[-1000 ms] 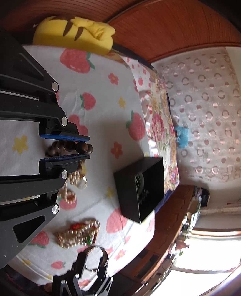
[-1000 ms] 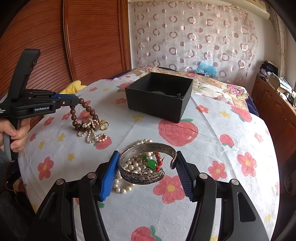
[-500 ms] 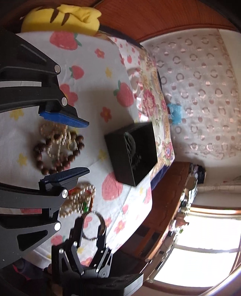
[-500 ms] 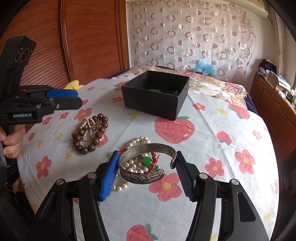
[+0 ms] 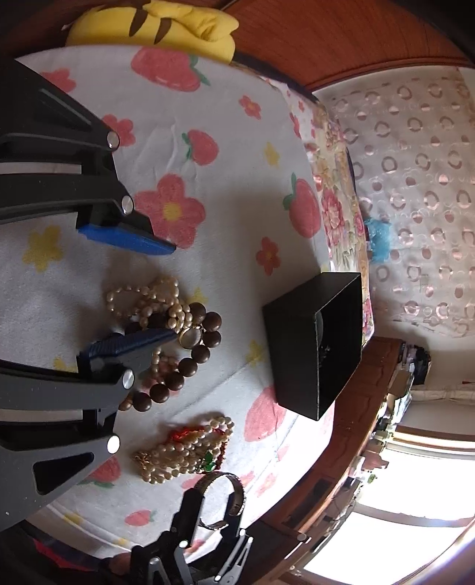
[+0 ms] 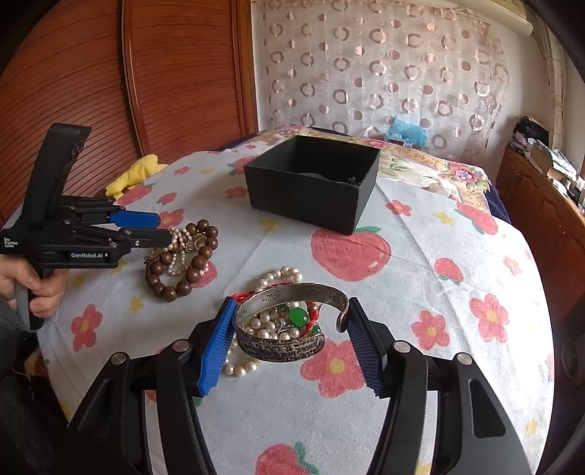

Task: Organize jewelry

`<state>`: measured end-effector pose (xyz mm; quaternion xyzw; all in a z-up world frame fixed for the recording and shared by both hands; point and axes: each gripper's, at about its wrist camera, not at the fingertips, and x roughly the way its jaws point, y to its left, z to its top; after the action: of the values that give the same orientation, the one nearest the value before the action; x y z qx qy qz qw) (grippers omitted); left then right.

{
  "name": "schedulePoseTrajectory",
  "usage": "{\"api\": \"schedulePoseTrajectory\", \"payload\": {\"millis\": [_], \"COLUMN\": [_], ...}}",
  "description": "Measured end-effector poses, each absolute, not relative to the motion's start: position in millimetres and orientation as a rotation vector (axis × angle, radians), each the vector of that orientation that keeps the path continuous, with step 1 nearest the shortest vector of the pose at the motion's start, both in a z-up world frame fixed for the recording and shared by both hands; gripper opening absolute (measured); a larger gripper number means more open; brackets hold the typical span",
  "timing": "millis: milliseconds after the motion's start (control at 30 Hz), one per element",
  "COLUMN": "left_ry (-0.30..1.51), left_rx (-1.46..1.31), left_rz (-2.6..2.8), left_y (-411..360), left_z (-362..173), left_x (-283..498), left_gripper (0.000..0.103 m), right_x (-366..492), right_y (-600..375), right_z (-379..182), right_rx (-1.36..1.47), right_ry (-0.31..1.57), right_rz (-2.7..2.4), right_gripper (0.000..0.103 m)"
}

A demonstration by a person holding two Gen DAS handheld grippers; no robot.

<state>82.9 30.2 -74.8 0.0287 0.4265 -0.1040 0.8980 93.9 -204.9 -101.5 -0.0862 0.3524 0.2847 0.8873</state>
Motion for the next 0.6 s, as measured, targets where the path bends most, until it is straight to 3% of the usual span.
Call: {"api": "schedulePoseTrajectory", "payload": {"millis": [100,333,600], "left_ry": [0.882,0.892,0.861], "left_rx": [0.054,0.014,0.008], "left_rz": [-0.217,-0.226,-0.166], "left_y": [30.3,30.8,39.4], "left_z": [-76.6,-82.4,-77.2], "left_x": [85.2,92.6,90.1], "left_gripper": [0.029,0.000,0.000], "right_x": [93.9,92.4,91.7], "right_y": [-204.8,-205.7,-206.7], "right_z": [-101.6,-104.3,-105.3], "right_rx": [-0.178,-0.178,-0.179], "right_ry": [0.731,0.736,0.738], "right_rz": [0.591,0.592,0.593], "right_gripper": [0.063,0.063,0.063]}}
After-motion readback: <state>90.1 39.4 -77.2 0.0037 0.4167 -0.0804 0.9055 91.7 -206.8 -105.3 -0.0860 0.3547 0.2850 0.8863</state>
